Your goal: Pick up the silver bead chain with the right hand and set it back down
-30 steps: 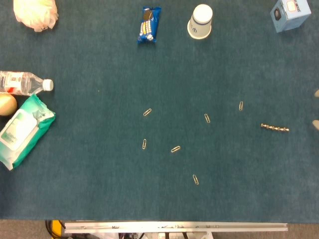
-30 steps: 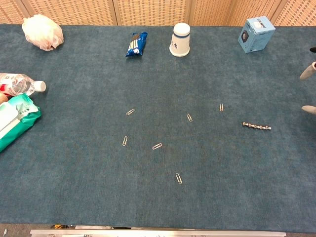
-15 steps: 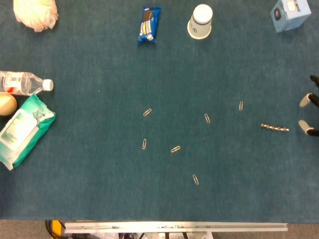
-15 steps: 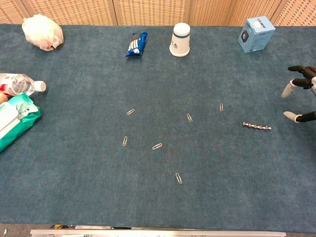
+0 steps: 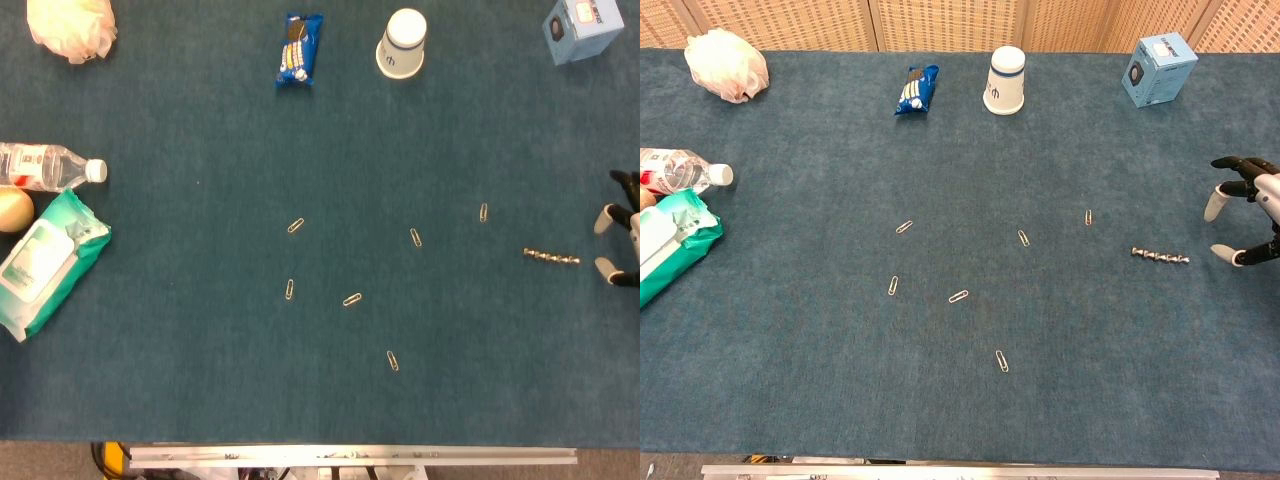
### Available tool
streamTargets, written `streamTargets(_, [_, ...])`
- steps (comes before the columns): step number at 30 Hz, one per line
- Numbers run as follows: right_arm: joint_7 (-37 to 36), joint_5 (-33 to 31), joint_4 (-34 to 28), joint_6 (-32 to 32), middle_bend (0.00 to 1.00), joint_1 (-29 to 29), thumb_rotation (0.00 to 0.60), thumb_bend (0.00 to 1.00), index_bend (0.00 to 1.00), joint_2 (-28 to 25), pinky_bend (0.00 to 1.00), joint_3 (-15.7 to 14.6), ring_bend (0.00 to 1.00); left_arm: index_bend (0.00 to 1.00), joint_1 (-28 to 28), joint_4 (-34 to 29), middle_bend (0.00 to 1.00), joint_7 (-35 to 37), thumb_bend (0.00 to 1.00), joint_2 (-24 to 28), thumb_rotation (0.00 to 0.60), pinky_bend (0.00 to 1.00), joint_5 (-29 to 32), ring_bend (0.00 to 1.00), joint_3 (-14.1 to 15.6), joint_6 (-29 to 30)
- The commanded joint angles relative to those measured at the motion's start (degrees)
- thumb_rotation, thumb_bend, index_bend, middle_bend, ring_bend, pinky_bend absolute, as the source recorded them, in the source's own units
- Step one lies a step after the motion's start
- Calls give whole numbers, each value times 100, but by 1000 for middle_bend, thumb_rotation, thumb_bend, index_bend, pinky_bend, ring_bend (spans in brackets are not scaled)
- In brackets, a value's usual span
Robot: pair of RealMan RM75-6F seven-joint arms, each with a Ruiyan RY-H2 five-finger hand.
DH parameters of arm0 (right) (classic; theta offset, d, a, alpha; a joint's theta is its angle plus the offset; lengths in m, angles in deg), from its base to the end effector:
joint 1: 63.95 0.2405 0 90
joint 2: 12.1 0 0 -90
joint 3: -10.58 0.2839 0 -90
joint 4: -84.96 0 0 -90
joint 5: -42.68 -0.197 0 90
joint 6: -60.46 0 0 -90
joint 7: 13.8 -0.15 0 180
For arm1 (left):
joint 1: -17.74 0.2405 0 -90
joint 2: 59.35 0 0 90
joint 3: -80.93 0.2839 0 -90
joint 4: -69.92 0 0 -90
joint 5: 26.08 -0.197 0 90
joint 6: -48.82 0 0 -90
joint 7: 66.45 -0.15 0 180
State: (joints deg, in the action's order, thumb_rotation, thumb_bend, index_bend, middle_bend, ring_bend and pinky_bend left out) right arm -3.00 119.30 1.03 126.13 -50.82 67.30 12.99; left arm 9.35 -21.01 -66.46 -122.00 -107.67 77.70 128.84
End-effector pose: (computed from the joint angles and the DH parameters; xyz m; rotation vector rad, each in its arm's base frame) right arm -0.3399 -0.2267 0.0596 1.5919 -1.0906 0.6754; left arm -0.3397 0.2103 0.1885 -1.4051 -0.9186 -0.8323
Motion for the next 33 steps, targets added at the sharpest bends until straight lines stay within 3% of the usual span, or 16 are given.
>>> streamTargets(1, [492, -318, -232, -179, 85, 70, 600, 212, 471, -58, 277, -7, 36, 367, 6, 1, 379, 15, 447, 7, 600, 441, -4, 305, 1, 6])
streamTargets(11, [1222, -851, -351, -438, 87, 265, 600, 251, 473, 70, 277, 14, 36, 367, 46, -5, 379, 133, 446, 52, 600, 441, -31, 306, -2, 65])
streamTargets(33, [1872, -1183, -347, -606, 90, 541, 600, 255, 477, 288, 277, -151, 36, 367, 84, -19, 379, 226, 447, 104, 600, 441, -13, 305, -17, 81])
